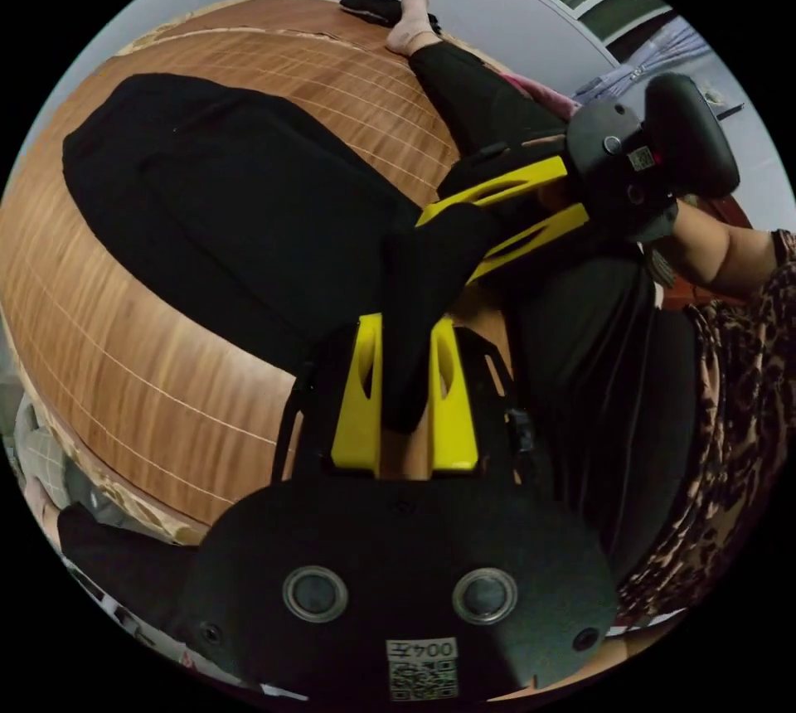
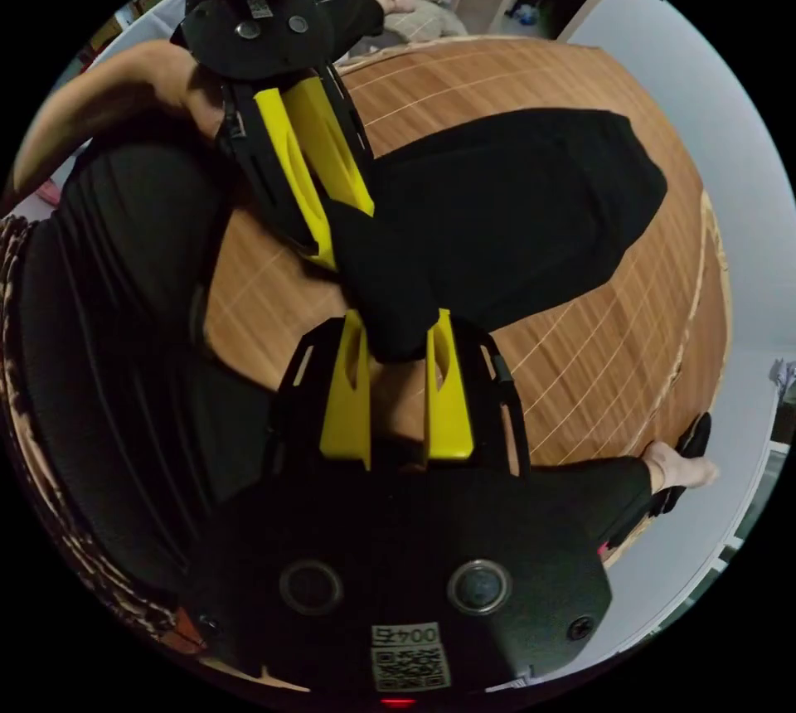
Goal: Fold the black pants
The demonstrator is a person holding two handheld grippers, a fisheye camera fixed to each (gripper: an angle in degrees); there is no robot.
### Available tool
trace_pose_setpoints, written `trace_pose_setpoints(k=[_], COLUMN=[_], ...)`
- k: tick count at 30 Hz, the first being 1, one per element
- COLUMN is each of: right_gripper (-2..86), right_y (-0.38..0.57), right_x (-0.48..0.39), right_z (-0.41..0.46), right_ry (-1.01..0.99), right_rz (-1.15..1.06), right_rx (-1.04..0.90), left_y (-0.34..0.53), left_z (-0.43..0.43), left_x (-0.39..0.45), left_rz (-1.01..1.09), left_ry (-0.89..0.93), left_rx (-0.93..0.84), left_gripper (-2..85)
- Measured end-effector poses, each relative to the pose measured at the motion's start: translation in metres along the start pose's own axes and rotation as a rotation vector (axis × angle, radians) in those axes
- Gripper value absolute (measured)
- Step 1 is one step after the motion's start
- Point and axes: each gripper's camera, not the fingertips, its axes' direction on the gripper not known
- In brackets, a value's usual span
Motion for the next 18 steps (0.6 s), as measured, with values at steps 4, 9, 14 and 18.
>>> trace_pose_setpoints(k=[4,9,14,18], right_gripper=[11.9,13.3,11.3,12.7], right_y=[0.006,0.022,0.065,0.093], right_x=[-0.009,0.004,0.098,0.199], right_z=[-0.005,-0.025,-0.059,-0.047], right_ry=[-0.107,-0.307,-0.663,-0.829], right_rz=[0.005,0.039,0.330,0.658], right_rx=[-0.095,-0.111,0.239,0.471], left_y=[0.015,0.035,0.042,0.002], left_z=[-0.005,-0.052,-0.112,-0.115], left_x=[0.003,-0.029,-0.070,-0.100], left_rz=[-0.040,-0.086,-0.196,-0.282], left_ry=[0.130,0.599,0.575,0.464], left_rx=[-0.029,0.050,0.364,0.508], left_gripper=[9.6,10.0,10.3,10.0])
